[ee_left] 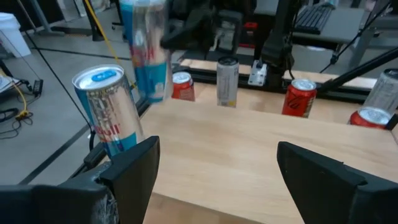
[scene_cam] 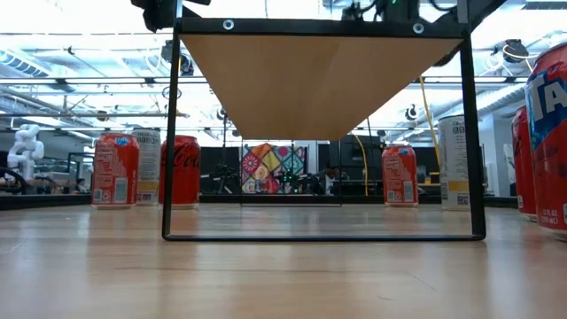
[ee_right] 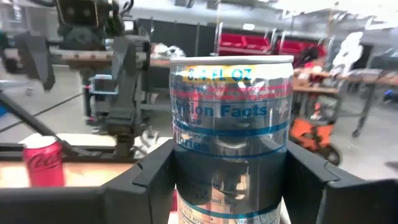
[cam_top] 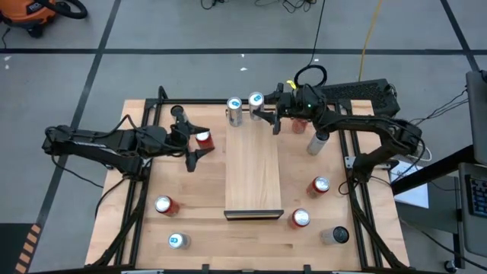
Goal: Place canned beverage on shelf
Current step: Put the top blue soda can on the shelf aligned with the other blue soda can
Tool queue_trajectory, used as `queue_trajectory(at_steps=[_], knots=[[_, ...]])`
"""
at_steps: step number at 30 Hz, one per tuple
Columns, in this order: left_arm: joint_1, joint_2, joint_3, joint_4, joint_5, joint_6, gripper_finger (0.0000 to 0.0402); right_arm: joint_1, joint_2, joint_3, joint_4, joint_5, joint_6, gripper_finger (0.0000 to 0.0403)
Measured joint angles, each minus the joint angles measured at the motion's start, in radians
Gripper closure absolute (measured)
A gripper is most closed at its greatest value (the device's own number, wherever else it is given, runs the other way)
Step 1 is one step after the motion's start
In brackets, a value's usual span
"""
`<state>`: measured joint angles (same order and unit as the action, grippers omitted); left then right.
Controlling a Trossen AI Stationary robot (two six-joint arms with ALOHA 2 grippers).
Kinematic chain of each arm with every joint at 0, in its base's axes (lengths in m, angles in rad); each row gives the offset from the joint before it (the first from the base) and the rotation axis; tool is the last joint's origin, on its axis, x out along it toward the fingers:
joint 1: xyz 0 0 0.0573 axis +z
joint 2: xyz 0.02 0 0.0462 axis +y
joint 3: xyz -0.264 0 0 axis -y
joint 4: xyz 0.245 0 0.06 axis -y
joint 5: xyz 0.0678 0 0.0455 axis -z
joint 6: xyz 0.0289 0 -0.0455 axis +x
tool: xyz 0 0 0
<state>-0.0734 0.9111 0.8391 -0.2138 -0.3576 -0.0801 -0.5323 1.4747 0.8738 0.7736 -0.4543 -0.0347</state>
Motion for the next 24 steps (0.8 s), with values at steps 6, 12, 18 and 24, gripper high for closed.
queue_trajectory(at_steps=[6, 12, 18, 24], knots=[[0.000, 0.000, 0.000, 0.001, -0.002, -0.019, 0.0079, -0.015, 0.063, 0.000, 0.061, -0.049, 0.031, 0.0202], [0.000, 0.000, 0.000, 0.005, -0.033, -0.018, 0.0079, -0.016, 0.062, 0.000, 0.068, -0.048, 0.028, 0.0202], [0.000, 0.000, 0.000, 0.022, -0.040, -0.010, 0.0079, -0.016, 0.063, 0.000, 0.057, -0.047, 0.029, 0.0202], [0.000, 0.000, 0.000, 0.023, -0.045, -0.009, 0.0079, -0.014, 0.063, 0.000, 0.053, -0.045, 0.031, 0.0202]])
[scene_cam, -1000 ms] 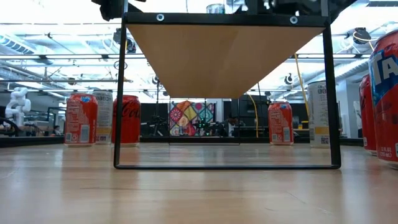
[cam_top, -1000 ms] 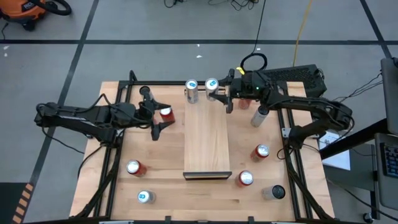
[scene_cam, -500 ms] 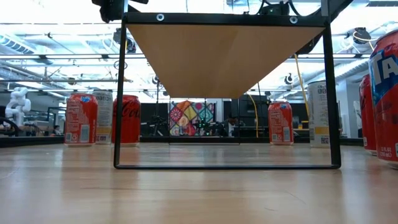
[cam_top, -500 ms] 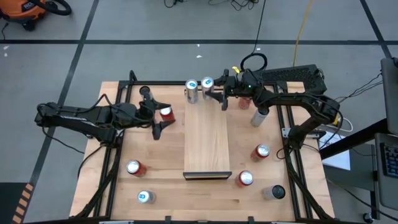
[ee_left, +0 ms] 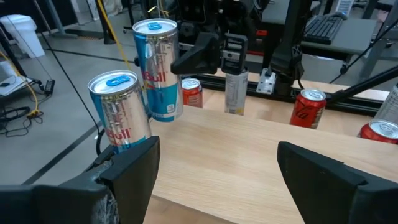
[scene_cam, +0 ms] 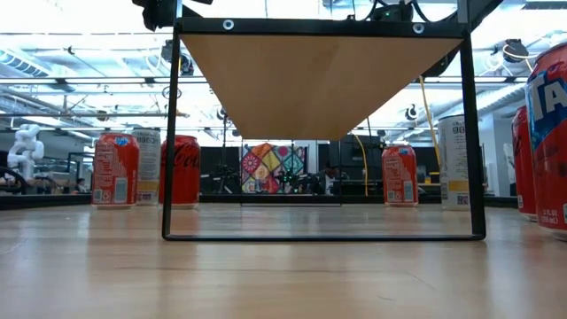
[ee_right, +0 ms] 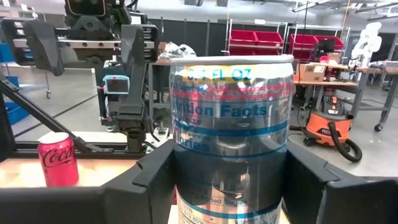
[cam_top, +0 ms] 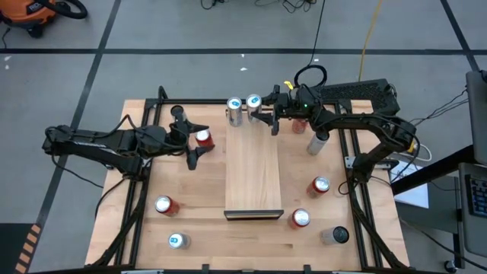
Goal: Place canned beverage on shelf
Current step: Put the top blue soda can on the shelf aligned with the other blue soda can
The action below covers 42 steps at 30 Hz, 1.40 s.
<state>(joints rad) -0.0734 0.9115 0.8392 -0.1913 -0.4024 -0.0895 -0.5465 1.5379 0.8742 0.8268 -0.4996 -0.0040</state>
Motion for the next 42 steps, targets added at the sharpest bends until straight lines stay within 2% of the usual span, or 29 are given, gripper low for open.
queue_trajectory(at_steps=[18, 37, 42], knots=[[0.000, 0.000, 0.000, -0.001, 0.000, 0.000, 0.0079, 0.004, 0.144, 0.000, 0.133, 0.014, 0.090, 0.0202], [0.000, 0.000, 0.001, -0.006, 0.000, -0.002, 0.0079, 0.002, 0.146, 0.001, 0.114, 0.032, 0.073, 0.0201], [0.000, 0.000, 0.001, -0.005, 0.005, -0.007, 0.0079, -0.008, 0.145, 0.001, 0.112, 0.032, 0.098, 0.0180]])
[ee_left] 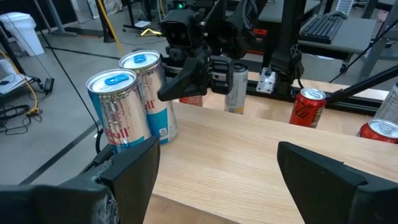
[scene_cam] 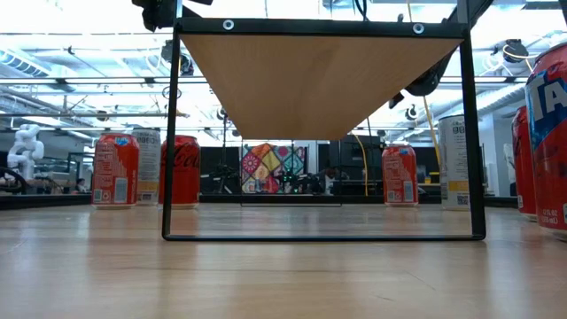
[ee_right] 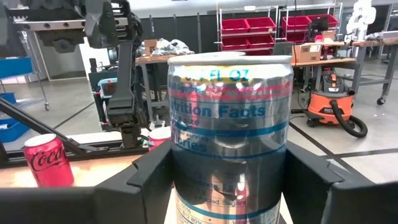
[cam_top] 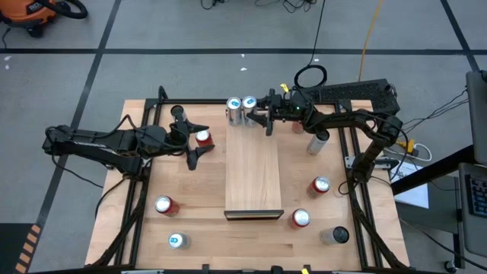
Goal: Place canned beverage on shelf
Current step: Put the top blue soda can on the shelf aligned with the other blue soda can
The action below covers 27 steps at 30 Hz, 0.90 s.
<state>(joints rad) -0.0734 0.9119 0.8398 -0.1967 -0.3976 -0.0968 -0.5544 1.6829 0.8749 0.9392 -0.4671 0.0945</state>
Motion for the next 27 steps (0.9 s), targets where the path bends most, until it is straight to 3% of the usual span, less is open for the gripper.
queue_trajectory(at_steps=[9, 27], knots=[[-0.001, 0.000, 0.000, 0.000, 0.004, -0.001, 0.0079, -0.008, 0.000, 0.000, -0.004, -0.004, 0.017, 0.0138], [-0.001, 0.000, 0.000, -0.003, 0.004, -0.001, 0.0079, -0.008, -0.001, 0.000, -0.009, -0.033, 0.022, 0.0135]])
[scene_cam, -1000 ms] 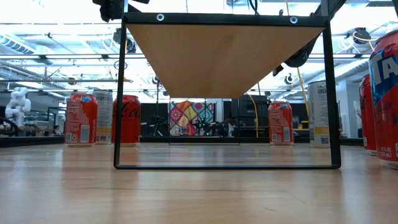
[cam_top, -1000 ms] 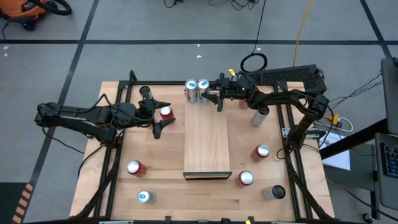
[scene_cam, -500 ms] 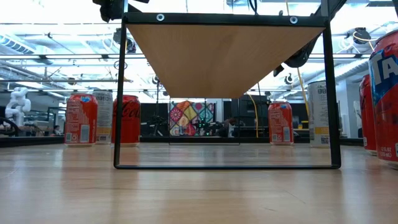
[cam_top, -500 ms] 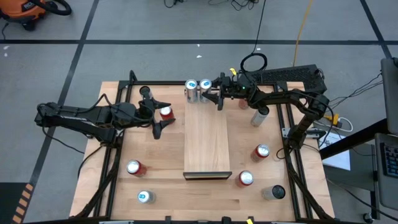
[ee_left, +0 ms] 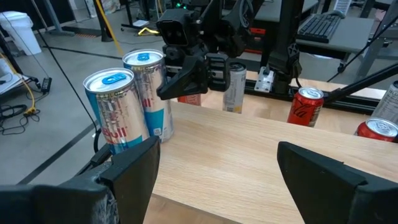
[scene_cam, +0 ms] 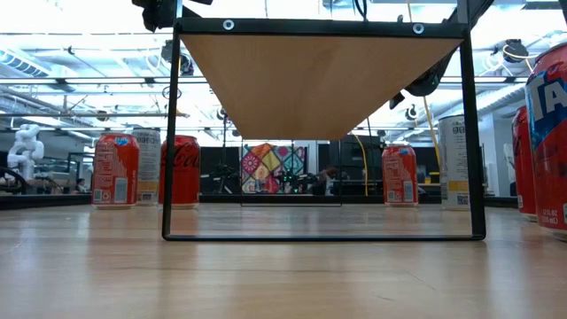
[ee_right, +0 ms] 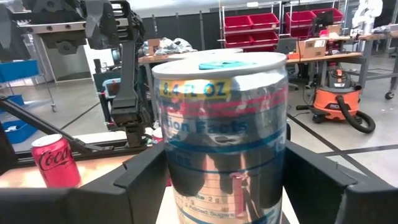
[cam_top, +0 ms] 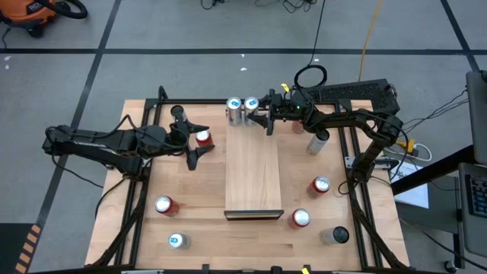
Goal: Place canned beverage on shelf
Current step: Put the top blue soda can on the shelf aligned with the other blue soda can
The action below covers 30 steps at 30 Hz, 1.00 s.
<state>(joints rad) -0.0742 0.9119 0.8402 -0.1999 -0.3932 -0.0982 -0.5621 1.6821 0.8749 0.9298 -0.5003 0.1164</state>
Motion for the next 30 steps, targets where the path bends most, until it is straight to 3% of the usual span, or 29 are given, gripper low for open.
queue_trajectory(at_steps=[14, 24, 30], knots=[[0.000, 0.000, 0.000, -0.003, 0.018, 0.000, 0.0079, 0.000, -0.022, 0.000, -0.015, 0.001, 0.002, 0.0135], [0.000, 0.000, 0.000, -0.004, 0.018, 0.001, 0.0079, 0.002, -0.128, 0.000, -0.214, 0.029, -0.028, 0.0135], [0.000, 0.000, 0.000, -0.004, 0.018, 0.001, 0.0079, 0.003, -0.159, 0.000, -0.247, 0.027, -0.029, 0.0135]])
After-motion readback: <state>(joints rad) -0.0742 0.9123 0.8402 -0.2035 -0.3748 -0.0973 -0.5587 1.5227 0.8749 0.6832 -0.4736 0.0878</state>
